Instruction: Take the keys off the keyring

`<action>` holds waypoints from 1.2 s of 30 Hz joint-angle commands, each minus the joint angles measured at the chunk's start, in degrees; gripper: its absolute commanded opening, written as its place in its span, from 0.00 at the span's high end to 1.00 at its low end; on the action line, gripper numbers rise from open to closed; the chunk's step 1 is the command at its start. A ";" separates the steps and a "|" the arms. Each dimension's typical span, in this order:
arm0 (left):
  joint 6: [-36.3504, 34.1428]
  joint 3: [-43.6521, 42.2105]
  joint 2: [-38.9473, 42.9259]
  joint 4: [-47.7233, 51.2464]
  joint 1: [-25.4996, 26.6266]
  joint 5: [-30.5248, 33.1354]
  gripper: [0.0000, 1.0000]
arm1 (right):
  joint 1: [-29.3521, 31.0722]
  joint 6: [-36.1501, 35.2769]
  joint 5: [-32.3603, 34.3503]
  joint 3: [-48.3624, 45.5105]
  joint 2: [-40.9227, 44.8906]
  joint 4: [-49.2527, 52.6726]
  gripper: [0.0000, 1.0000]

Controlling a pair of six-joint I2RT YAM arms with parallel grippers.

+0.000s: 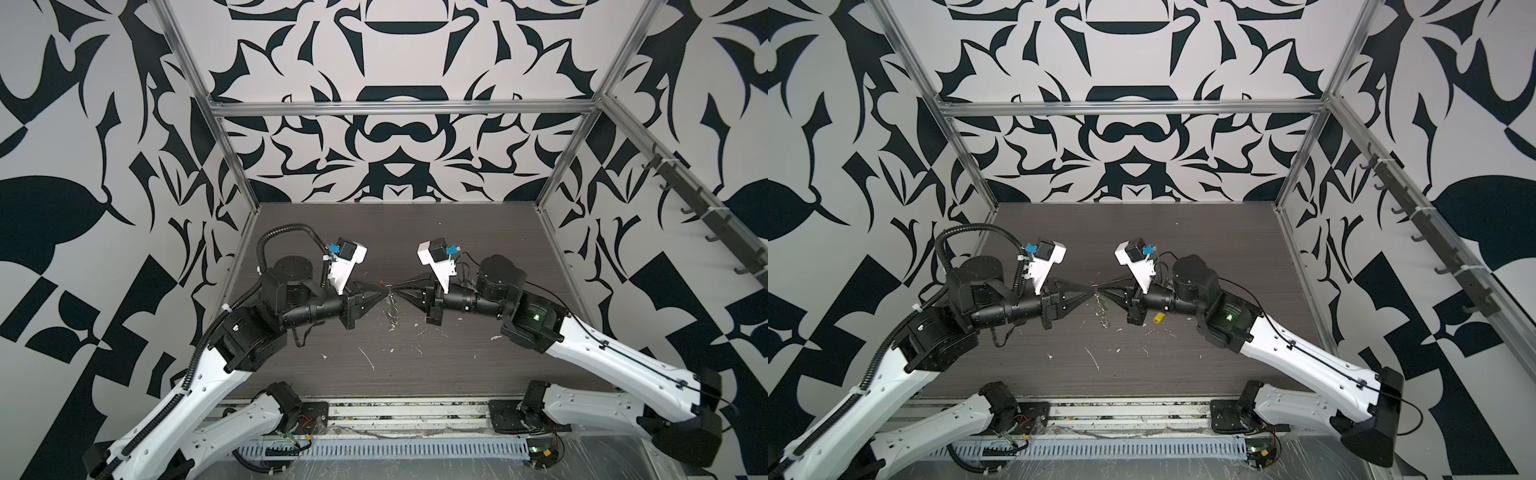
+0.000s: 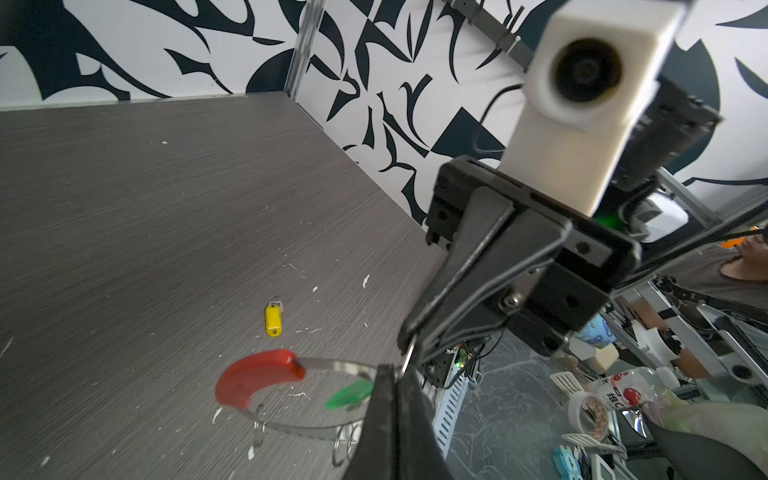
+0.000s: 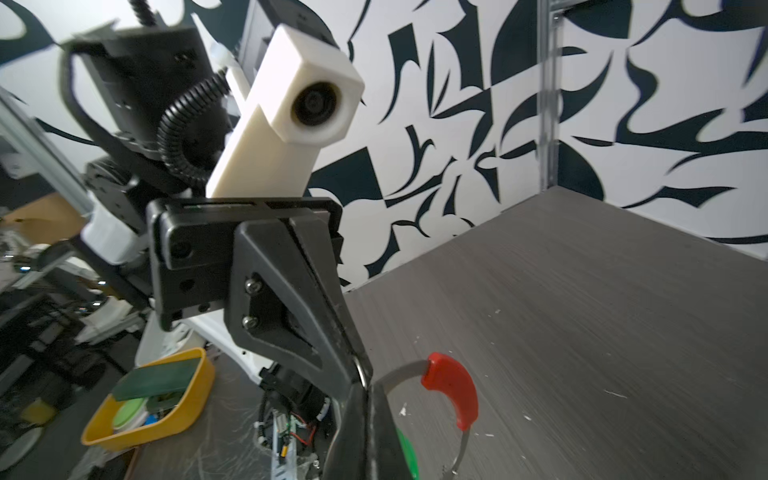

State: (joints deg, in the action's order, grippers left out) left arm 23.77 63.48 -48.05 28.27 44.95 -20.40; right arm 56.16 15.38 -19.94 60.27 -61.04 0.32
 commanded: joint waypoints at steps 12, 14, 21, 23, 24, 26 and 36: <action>1.10 -0.29 -0.42 -2.70 0.14 0.19 1.00 | 2.72 -7.81 12.64 -2.99 6.01 -1.98 0.56; 1.02 -0.29 -0.38 -2.73 0.14 0.28 1.00 | 0.63 -5.53 10.57 -4.01 7.12 -3.28 0.56; 0.42 -0.79 0.37 -3.22 0.09 -0.51 1.00 | -9.47 6.58 -7.39 -7.19 6.24 -12.11 0.59; 0.40 -0.88 0.61 -3.32 0.14 -0.58 1.00 | -9.93 7.48 -9.75 -6.93 5.05 -12.61 0.59; 0.33 -0.92 0.72 -3.33 0.13 -0.57 1.00 | -9.94 7.79 -11.02 -6.79 4.57 -12.93 0.59; 0.23 -1.14 0.92 -3.37 0.14 -0.60 1.00 | -10.00 8.27 -13.64 -6.33 3.41 -13.49 0.59; 0.09 -2.09 1.67 -4.55 0.14 1.28 1.00 | -9.93 9.08 -16.44 -6.89 2.76 -15.90 0.53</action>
State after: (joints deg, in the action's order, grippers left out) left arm 24.18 61.52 -46.98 25.82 45.01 -19.29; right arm 46.22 23.35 -34.30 52.88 -58.94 -11.16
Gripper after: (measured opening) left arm 0.046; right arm 0.468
